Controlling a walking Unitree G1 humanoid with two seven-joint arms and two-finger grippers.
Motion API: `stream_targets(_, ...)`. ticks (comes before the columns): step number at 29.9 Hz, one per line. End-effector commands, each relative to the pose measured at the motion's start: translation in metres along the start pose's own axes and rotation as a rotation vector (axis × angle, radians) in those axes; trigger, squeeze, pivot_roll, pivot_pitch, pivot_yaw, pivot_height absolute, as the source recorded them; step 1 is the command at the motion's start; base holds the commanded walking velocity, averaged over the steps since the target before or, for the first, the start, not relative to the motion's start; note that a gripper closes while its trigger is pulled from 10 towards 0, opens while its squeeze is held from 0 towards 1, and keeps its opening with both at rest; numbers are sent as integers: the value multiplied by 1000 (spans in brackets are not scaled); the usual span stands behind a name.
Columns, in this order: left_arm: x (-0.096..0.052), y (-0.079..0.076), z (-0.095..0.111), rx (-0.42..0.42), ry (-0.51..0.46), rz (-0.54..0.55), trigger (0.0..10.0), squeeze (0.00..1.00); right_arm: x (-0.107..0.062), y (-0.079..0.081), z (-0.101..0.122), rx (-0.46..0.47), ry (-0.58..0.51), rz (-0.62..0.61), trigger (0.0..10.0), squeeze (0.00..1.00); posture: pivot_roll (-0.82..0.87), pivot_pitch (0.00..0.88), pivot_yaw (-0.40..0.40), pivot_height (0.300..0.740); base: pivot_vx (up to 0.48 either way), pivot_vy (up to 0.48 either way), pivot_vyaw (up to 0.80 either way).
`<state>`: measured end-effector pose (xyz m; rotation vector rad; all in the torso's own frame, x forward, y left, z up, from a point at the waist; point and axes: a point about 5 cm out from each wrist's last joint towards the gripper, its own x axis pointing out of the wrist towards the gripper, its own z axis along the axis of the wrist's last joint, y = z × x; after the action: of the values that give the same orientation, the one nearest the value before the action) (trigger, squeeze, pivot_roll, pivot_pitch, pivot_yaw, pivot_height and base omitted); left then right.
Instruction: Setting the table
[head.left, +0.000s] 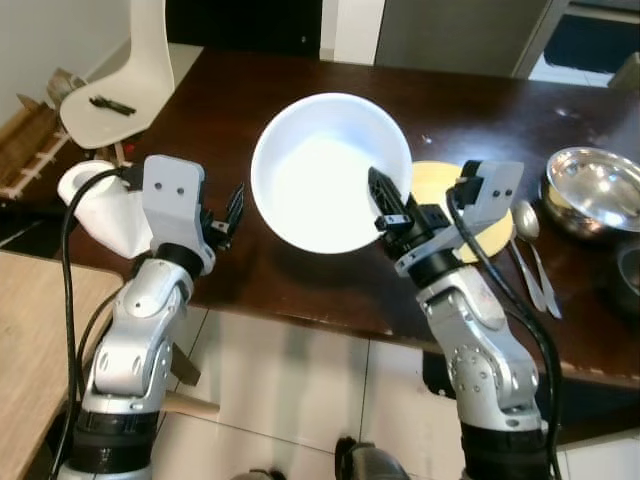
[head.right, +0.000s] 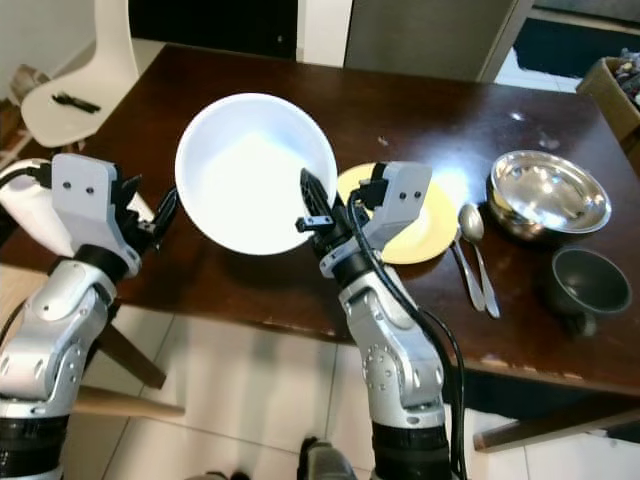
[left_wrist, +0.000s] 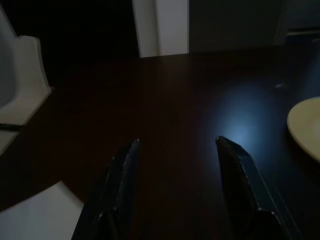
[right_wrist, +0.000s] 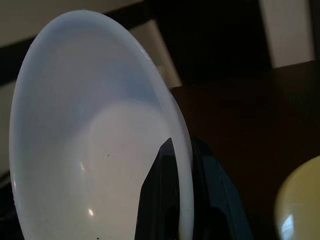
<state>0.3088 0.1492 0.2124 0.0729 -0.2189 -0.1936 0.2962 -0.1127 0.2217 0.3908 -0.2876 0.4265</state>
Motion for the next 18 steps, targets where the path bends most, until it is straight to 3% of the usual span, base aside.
stream_targets(1,-2,3,-2,14,8,8,10000,0,1,1,2,12,-10,14,10000,0,-107,96,71,740,368,0,0)
stream_targets(8,1,2,2,35,-13,-17,10000,0,14,-9,-8,28,58,-56,10000,0,-106,94,77,740,337,0,0)
stream_targets(10,-2,4,10,47,-54,-62,10000,0,24,-17,-13,125,88,-109,10000,0,-103,93,79,740,0,0,0)
stream_targets(13,-4,9,15,59,-69,-89,10000,0,31,-24,-13,185,94,-132,10000,0,-93,92,79,740,0,0,0)
stream_targets(15,-4,10,17,66,-71,-96,10000,0,34,-27,-13,179,97,-140,10000,0,-93,92,79,740,0,0,0)
stream_targets(18,-8,18,25,119,-81,-131,10000,0,52,-36,-14,219,129,-142,10000,0,-57,80,59,740,0,0,0)
